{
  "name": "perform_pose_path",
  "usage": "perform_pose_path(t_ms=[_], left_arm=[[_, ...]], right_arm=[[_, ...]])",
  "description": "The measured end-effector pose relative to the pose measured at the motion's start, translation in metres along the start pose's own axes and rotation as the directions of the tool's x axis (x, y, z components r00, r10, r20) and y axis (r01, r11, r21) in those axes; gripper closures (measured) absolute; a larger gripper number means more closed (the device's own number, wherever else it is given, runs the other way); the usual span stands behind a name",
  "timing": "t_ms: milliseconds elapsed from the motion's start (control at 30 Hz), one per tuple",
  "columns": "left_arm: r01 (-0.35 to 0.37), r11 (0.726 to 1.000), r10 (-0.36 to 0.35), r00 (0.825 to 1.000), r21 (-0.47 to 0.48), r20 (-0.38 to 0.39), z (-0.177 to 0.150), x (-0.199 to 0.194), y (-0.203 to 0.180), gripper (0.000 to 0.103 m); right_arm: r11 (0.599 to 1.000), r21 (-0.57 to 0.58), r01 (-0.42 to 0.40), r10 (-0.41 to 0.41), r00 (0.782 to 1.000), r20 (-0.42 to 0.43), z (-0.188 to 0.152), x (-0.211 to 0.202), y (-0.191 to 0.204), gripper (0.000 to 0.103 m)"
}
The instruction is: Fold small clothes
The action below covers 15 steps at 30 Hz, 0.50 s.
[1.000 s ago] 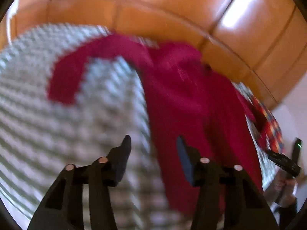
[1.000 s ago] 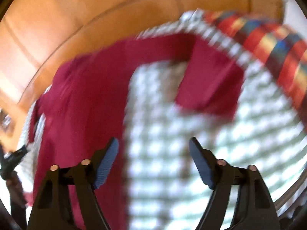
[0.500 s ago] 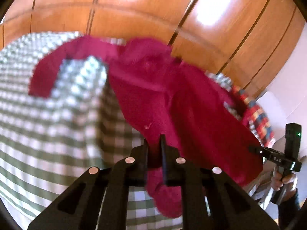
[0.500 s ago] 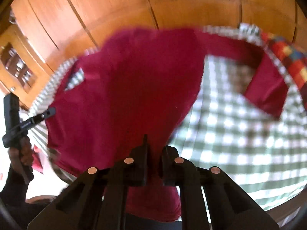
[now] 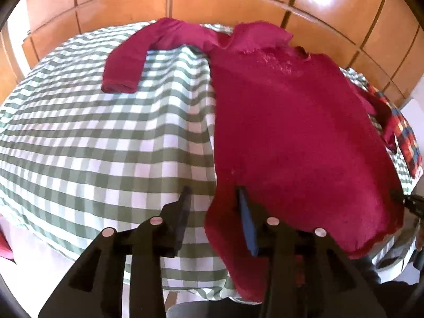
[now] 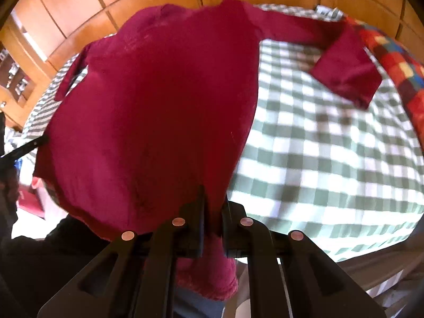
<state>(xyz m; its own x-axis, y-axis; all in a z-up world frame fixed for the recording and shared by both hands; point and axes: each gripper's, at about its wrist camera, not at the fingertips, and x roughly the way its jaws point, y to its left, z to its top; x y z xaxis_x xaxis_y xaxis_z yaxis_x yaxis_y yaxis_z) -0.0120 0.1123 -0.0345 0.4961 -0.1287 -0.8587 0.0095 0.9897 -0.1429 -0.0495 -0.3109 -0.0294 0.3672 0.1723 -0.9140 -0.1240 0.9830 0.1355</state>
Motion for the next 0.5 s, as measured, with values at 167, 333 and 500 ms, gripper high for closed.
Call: perform_pose_path(t_ms=[167,333,500], left_arm=[[-0.041,0.999,0.041,0.991,-0.007,0.126,0.015,-0.018,-0.008,0.069],[-0.007,1.000,0.002,0.977,0.022,0.213,0.034,-0.027,-0.034,0.063],[0.098,0.994,-0.106,0.981,0.057,0.160,0.038,-0.007,-0.072,0.058]], right_arm=[[0.996,0.090,0.027,-0.036,0.994,0.103,0.015,-0.024,-0.027,0.071],[0.952,0.180,0.246,-0.282,0.935,0.215,0.048,-0.031,-0.064,0.071],[0.919,0.156,0.361,-0.384,0.910,0.157,0.086,0.020,-0.095,0.071]])
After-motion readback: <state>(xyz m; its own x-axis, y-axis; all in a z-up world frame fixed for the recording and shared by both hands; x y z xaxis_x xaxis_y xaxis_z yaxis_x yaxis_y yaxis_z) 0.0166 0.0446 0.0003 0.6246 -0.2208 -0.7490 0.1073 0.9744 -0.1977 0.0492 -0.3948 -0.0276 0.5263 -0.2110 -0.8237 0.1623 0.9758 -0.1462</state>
